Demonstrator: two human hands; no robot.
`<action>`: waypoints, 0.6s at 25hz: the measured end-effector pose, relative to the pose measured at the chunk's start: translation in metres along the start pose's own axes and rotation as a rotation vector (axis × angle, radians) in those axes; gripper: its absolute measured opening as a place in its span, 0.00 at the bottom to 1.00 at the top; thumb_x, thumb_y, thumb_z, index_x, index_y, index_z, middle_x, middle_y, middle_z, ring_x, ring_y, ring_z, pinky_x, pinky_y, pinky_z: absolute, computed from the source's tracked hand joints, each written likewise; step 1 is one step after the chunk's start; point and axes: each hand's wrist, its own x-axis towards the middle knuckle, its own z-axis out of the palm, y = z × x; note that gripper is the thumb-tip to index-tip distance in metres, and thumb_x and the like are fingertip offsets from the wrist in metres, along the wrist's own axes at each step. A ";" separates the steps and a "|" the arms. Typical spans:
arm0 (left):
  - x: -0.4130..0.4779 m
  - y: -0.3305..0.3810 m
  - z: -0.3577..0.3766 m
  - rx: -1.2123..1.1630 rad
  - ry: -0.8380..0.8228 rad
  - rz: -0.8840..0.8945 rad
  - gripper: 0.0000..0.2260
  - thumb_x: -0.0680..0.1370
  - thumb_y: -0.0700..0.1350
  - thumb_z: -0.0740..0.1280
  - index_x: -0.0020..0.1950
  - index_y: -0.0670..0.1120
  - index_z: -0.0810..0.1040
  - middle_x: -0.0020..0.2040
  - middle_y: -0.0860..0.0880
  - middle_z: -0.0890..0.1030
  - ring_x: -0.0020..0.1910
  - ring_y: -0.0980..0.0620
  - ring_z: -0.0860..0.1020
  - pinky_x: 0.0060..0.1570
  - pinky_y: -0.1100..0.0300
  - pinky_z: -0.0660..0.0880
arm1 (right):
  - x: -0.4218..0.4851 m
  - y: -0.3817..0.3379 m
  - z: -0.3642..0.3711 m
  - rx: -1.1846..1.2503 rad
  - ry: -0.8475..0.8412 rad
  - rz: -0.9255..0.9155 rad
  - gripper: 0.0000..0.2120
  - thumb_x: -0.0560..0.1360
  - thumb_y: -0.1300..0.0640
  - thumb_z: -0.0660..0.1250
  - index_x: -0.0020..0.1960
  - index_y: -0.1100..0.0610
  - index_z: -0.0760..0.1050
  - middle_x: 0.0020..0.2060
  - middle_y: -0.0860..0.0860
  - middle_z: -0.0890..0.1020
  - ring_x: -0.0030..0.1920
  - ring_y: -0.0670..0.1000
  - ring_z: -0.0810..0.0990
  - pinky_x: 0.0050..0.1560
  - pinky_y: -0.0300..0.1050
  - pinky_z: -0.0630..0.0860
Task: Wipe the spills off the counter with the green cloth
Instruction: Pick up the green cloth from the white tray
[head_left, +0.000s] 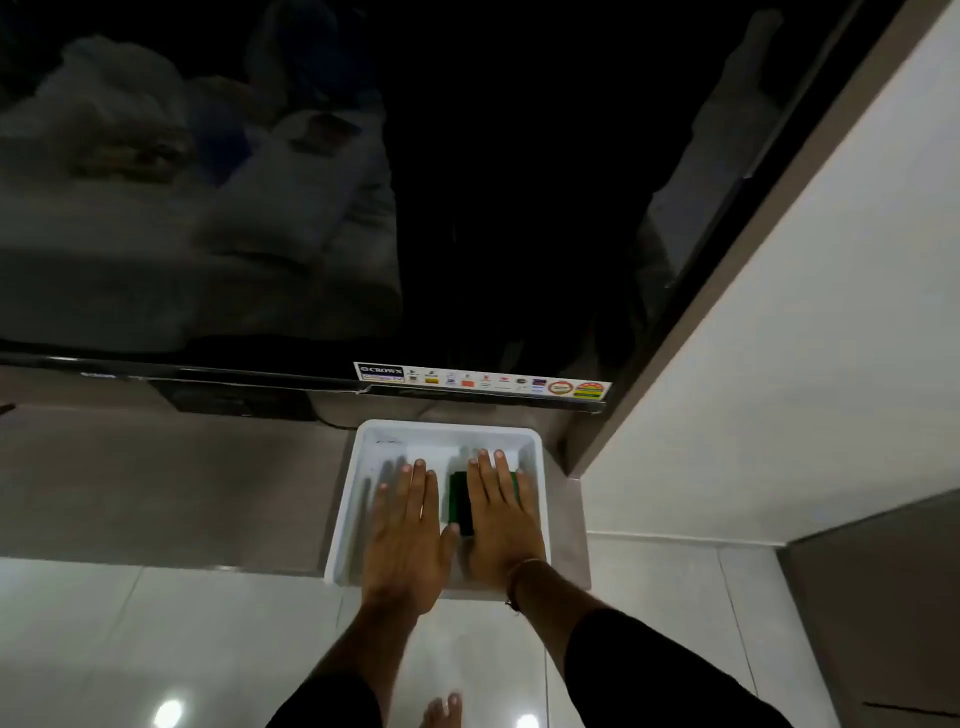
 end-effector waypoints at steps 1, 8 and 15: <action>0.007 -0.004 0.004 0.032 -0.004 -0.020 0.34 0.81 0.60 0.35 0.82 0.41 0.40 0.82 0.37 0.39 0.80 0.37 0.34 0.80 0.38 0.45 | 0.005 0.001 0.007 -0.036 -0.037 0.002 0.41 0.82 0.44 0.60 0.83 0.54 0.39 0.84 0.53 0.41 0.83 0.59 0.38 0.82 0.62 0.44; 0.028 -0.021 0.022 -0.011 0.016 0.032 0.34 0.85 0.60 0.46 0.82 0.42 0.39 0.82 0.38 0.37 0.80 0.39 0.34 0.80 0.39 0.43 | 0.012 0.005 0.037 -0.058 -0.038 0.024 0.38 0.85 0.53 0.61 0.83 0.54 0.38 0.84 0.52 0.43 0.83 0.57 0.40 0.78 0.55 0.36; 0.014 -0.010 -0.014 0.052 0.024 0.052 0.35 0.82 0.63 0.36 0.82 0.42 0.38 0.82 0.39 0.38 0.81 0.40 0.35 0.81 0.40 0.44 | 0.003 0.008 -0.002 -0.014 0.056 -0.046 0.38 0.84 0.59 0.62 0.83 0.54 0.38 0.84 0.54 0.43 0.80 0.55 0.33 0.79 0.57 0.40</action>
